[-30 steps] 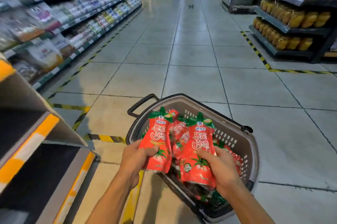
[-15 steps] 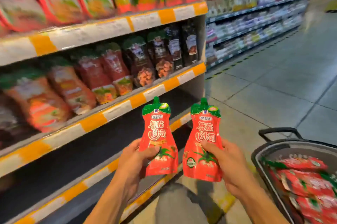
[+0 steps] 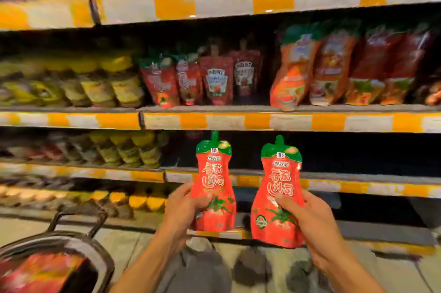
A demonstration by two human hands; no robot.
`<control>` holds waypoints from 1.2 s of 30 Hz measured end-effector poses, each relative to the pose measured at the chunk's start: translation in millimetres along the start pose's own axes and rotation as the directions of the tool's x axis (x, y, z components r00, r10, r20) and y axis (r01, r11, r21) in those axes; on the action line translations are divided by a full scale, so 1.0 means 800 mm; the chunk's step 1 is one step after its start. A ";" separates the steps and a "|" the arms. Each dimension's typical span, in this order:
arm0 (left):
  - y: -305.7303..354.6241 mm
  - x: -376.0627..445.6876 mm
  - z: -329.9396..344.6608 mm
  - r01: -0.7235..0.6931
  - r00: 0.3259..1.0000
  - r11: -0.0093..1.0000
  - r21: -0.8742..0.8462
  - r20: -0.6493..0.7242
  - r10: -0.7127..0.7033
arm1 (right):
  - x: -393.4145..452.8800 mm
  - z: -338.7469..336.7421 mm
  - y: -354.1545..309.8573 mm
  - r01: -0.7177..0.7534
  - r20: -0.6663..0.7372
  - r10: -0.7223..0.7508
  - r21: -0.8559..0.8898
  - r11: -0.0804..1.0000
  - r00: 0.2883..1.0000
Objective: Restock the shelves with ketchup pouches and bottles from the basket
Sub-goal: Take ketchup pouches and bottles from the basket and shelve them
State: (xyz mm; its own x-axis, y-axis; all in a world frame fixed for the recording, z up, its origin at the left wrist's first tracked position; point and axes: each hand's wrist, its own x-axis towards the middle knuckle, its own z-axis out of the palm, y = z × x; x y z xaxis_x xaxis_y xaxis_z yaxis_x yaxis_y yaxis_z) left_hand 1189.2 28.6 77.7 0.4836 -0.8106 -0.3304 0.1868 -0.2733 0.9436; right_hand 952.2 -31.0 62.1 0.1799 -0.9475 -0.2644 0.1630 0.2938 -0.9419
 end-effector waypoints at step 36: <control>-0.042 0.341 -0.094 -0.425 0.896 0.840 0.339 0.027 0.442 | 0.230 0.146 0.085 0.300 0.190 -0.275 -0.120 0.946 0.943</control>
State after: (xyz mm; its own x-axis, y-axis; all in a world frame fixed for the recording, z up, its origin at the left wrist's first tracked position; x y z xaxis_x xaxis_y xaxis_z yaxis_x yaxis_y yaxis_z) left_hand 1379.4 -144.5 -45.7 0.4931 -0.8614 0.1218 -0.3380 -0.0607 0.9392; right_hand 1109.3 -170.7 -26.3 0.3088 -0.9499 0.0491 0.0922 -0.0215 -0.9955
